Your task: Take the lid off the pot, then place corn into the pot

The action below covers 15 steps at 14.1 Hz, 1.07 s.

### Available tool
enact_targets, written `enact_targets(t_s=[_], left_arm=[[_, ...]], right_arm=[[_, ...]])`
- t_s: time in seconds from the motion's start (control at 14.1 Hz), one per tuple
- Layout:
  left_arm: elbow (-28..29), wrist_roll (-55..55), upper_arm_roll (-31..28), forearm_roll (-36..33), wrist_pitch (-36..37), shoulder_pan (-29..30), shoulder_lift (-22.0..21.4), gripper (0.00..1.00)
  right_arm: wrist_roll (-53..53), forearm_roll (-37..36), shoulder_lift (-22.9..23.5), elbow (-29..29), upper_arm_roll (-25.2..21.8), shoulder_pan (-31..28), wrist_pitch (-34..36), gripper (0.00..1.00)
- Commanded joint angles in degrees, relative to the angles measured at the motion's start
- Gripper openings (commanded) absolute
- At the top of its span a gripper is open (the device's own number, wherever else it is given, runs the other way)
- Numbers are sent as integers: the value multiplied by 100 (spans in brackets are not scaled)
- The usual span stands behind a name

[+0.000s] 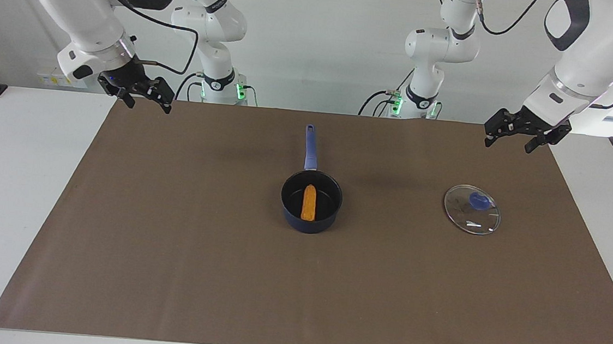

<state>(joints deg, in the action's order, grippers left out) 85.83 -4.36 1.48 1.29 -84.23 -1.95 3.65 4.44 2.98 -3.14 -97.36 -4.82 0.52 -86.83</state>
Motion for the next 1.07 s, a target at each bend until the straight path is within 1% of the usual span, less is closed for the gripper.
enact_targets(t_s=[0.0, 0.14, 0.28, 0.78, 1.0], left_arm=[[-67, -65, -8, 47, 153, 19, -31, 100], [-67, -65, -17, 64, 117, 28, -92, 100], [-58, -74, -25, 82, 91, 28, -110, 100], [-14, -83, -8, 100, 73, 28, -162, 100], [4, -83, -8, 100, 73, 28, -171, 100]], right_arm=[[-49, -279, 24, 419, 78, -35, -10, 100], [-66, -298, -11, 761, 78, -52, 182, 100], [-66, -272, -20, 1156, 69, -61, 568, 100], [-189, -289, -134, 1035, 87, -52, 553, 100], [-337, -368, -213, 860, 87, -17, 264, 100]])
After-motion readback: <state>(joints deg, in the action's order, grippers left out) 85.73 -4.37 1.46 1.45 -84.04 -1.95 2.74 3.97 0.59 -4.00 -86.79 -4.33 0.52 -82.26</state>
